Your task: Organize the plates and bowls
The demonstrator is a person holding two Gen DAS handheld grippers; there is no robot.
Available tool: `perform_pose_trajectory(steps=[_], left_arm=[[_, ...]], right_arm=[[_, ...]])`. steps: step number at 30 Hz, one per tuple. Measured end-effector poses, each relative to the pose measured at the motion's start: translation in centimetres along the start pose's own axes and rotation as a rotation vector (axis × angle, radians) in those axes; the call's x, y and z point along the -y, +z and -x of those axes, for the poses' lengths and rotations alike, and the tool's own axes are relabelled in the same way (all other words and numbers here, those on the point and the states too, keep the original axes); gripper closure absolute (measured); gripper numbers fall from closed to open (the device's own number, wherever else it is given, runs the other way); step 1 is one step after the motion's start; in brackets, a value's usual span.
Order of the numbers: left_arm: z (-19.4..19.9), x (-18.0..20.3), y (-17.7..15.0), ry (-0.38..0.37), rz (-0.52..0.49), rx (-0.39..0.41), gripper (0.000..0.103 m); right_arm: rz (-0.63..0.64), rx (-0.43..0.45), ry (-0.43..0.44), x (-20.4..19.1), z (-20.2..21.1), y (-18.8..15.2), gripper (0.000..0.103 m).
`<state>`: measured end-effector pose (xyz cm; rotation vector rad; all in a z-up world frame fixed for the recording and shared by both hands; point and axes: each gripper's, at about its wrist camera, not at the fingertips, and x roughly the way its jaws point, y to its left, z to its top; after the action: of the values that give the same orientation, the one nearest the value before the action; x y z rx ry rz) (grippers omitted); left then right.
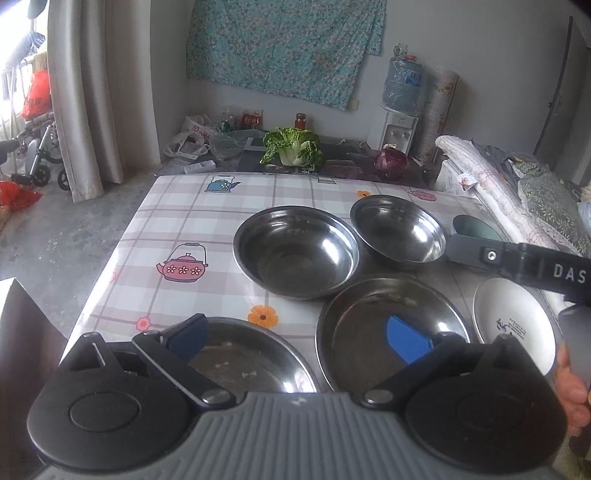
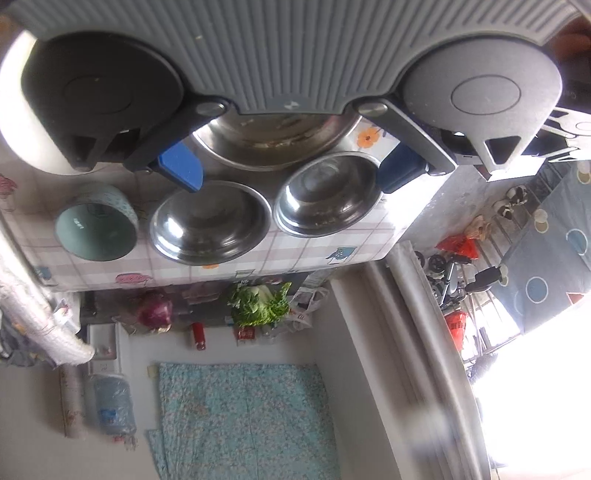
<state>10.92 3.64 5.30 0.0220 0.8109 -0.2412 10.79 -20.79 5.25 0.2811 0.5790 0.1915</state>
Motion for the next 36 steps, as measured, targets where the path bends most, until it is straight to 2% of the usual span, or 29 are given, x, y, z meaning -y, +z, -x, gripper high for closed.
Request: perform_pose_trajectory(steps=[4, 6, 8, 9, 12, 13, 14, 18, 20, 22, 25, 30, 33, 36], left_arm=[[-3.0, -1.0, 1.4, 0.092, -0.016, -0.006, 0.0], [-4.8, -1.5, 2.1, 0.129, -0.031, -0.024, 0.0], [-6.5, -2.1, 2.7, 0.149, -0.033, -0.033, 0.002], [-7.4, -2.3, 3.0, 0.156, -0.029, -0.041, 0.003], [-9.7, -3.0, 3.6, 0.167, -0.026, -0.058, 0.015], [-10.5, -3.2, 3.9, 0.171, -0.028, -0.067, 0.023], [-11.2, -3.3, 4.1, 0.172, -0.029, -0.075, 0.03], [-14.4, -3.7, 4.8, 0.177, -0.027, -0.129, 0.049], [-15.4, -3.7, 4.9, 0.176, -0.023, -0.159, 0.067], [-16.0, -3.8, 4.8, 0.157, -0.012, -0.176, 0.074], [-16.5, -3.7, 4.9, 0.168, -0.017, -0.193, 0.082], [-16.3, -4.8, 5.0, 0.217, 0.008, -0.211, 0.081], [-15.9, -6.3, 5.0, 0.212, 0.047, -0.213, 0.082], [-15.7, -7.3, 5.2, 0.199, 0.072, -0.213, 0.078]], right_arm=[[-0.026, -0.072, 0.045, 0.1, -5.5, 1.8, 0.004], [-0.035, -0.106, 0.047, 0.2, -8.3, 2.2, 0.011], [-0.042, -0.137, 0.048, 0.3, -10.5, 2.1, 0.026], [-0.046, -0.155, 0.043, 0.5, -11.6, 2.0, 0.03], [-0.05, -0.201, 0.037, 0.9, -14.5, 1.6, 0.045], [-0.047, -0.215, 0.036, 0.9, -15.2, 1.4, 0.051], [-0.043, -0.224, 0.037, 0.9, -15.8, 1.2, 0.055], [-0.029, -0.254, 0.04, 0.7, -17.3, 0.7, 0.067], [-0.026, -0.27, 0.036, 0.9, -17.7, 0.5, 0.075], [-0.019, -0.28, 0.026, 0.9, -18.2, 0.5, 0.08], [-0.015, -0.29, 0.021, 1.0, -19.0, 0.5, 0.085], [-0.014, -0.316, 0.067, 0.7, -20.0, 0.5, 0.087], [0.022, -0.325, 0.104, -0.3, -20.0, 0.5, 0.087], [0.053, -0.311, 0.081, -0.7, -20.4, 1.0, 0.085]])
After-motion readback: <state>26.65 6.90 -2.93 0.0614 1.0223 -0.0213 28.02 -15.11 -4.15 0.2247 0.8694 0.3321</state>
